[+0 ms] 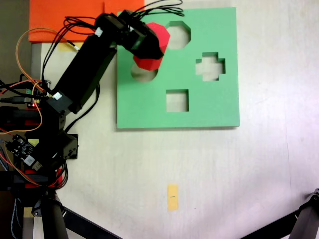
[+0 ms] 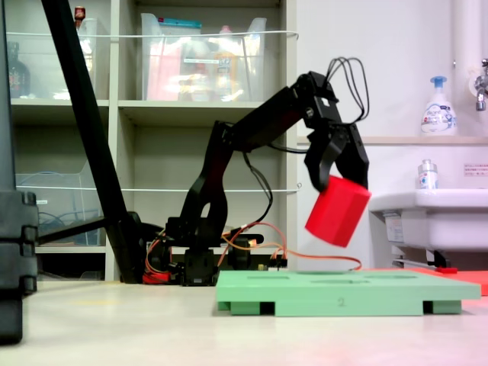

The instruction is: Put the octagonal pillar block into the corresponding hole

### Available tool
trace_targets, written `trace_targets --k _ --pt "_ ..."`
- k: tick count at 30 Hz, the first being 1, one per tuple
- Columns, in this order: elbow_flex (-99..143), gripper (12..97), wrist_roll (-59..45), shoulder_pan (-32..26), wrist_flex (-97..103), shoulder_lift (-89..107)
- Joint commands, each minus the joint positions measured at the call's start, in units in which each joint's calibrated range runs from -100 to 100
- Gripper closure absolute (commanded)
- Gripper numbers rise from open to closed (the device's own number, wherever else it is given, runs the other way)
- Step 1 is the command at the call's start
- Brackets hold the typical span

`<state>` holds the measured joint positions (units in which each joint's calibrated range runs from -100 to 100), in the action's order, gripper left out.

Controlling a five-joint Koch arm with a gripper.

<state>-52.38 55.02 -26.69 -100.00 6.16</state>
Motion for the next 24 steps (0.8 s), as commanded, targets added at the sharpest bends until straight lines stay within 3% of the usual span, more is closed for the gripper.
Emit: trace_targets --k 1,24 --pt "-2.06 84.5 -0.88 0.88 0.0 3.06" --pt "-3.76 84.2 -6.25 3.96 0.0 -3.22"
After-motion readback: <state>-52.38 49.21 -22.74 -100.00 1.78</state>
